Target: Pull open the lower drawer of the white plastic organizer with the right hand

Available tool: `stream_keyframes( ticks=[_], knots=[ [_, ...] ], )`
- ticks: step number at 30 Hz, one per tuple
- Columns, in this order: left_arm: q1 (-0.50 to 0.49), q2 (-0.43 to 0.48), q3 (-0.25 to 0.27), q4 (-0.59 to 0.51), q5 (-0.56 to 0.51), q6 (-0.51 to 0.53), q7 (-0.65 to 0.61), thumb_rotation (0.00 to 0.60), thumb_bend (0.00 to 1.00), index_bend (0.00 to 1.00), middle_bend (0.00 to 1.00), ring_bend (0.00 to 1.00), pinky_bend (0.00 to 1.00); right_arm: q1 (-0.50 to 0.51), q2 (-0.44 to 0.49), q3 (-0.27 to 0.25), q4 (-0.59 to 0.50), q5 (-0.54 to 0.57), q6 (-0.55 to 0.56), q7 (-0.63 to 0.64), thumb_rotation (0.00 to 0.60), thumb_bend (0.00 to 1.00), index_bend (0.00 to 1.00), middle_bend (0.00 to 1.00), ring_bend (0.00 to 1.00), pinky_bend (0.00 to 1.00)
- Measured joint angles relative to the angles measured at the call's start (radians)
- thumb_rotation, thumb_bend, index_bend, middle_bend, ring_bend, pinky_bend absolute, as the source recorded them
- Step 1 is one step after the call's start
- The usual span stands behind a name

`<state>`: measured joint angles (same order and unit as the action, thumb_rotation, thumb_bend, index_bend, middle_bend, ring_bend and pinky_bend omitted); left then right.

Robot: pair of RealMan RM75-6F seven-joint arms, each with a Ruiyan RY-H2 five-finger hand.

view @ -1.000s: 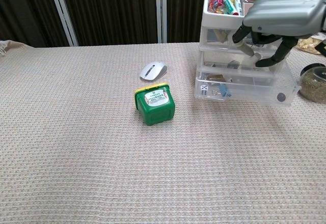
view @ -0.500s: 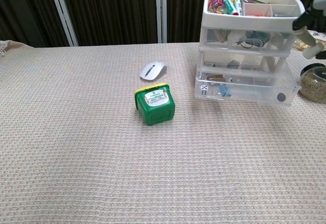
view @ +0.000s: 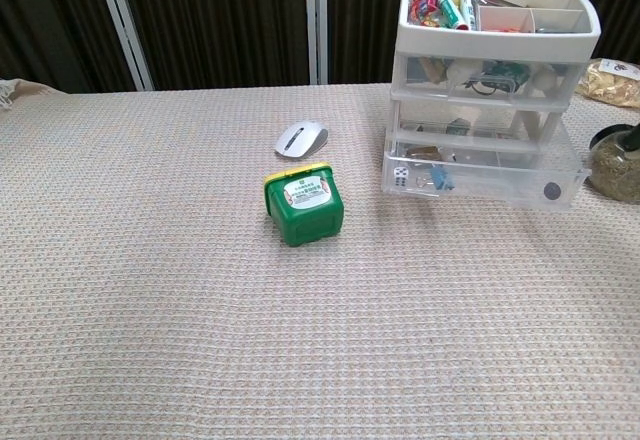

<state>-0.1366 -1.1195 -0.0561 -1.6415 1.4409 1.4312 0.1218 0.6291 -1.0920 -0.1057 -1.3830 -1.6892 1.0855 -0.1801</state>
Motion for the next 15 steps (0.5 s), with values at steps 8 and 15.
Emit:
stream_keyframes(
  ticks=[8,15],
  knots=[
    [0.0,0.0,0.0,0.0,0.0,0.0,0.0,0.6,0.31,0.07,0.0,0.0,0.0,-0.015,-0.036,-0.016,0.028,0.06,-0.118,-0.026,0.6,0.38,0.73,1.0,1.0,0.66],
    [0.0,0.0,0.0,0.0,0.0,0.0,-0.001,0.6,0.31,0.07,0.0,0.0,0.0,-0.02,-0.072,-0.016,0.053,0.095,-0.178,-0.044,0.6,0.38,0.72,1.0,1.0,0.66]
  ],
)
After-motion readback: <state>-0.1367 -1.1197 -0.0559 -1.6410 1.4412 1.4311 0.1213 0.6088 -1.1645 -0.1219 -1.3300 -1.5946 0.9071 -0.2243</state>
